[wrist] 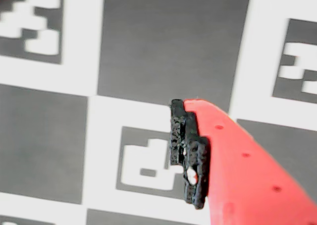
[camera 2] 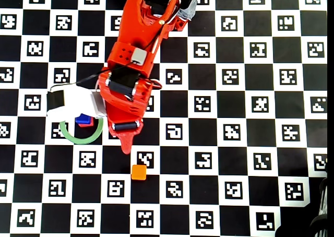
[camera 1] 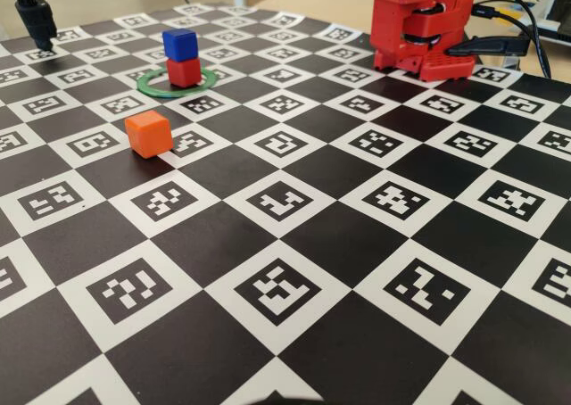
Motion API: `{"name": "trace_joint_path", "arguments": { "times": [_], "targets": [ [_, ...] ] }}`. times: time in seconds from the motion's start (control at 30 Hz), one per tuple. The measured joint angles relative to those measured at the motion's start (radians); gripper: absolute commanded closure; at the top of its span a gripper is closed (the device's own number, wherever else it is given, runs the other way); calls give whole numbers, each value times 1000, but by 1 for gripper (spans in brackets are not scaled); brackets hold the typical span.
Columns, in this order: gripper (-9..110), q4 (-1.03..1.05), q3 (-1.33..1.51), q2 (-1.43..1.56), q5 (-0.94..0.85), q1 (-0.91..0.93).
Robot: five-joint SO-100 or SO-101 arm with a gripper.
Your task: Grab the red cube then put it in the green circle then put the blue cube on top and finally the orange cube on top
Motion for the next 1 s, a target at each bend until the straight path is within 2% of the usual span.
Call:
{"name": "trace_joint_path", "arguments": {
  "times": [0.27,0.67,1.0],
  "targets": [
    [62,-28,-135,-155,57,-51],
    [62,94,-572,-474,114,-95],
    [61,110,-724,-615,138,-137]
  ]
}}
